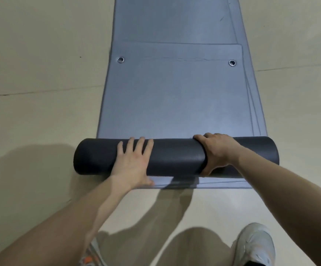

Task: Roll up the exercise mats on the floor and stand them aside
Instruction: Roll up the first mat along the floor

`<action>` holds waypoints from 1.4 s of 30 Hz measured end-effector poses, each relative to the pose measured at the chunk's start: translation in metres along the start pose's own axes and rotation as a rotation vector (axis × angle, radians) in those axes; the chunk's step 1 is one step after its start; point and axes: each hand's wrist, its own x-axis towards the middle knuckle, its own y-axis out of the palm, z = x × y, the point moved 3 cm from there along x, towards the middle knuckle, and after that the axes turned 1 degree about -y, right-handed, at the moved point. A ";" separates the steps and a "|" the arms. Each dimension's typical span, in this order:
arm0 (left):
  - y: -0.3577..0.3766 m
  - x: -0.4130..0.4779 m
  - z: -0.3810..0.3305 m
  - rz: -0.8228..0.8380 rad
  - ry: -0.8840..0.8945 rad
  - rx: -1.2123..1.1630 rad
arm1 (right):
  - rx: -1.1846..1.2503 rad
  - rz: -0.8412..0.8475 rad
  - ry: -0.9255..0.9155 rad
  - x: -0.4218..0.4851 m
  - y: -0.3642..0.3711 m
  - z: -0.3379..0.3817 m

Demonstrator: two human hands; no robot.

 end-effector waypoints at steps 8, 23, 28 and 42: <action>-0.055 0.054 0.026 0.264 0.081 -0.201 | -0.090 -0.368 0.247 -0.029 0.061 0.028; -0.049 0.107 0.053 -0.177 0.043 -0.076 | -0.164 -0.506 0.120 0.053 -0.031 -0.009; -0.053 0.107 0.042 -0.243 0.074 0.027 | -0.171 -0.438 0.106 0.057 -0.045 -0.011; -0.034 0.038 0.014 0.361 0.087 -0.298 | -0.134 -0.317 0.134 -0.051 0.066 0.037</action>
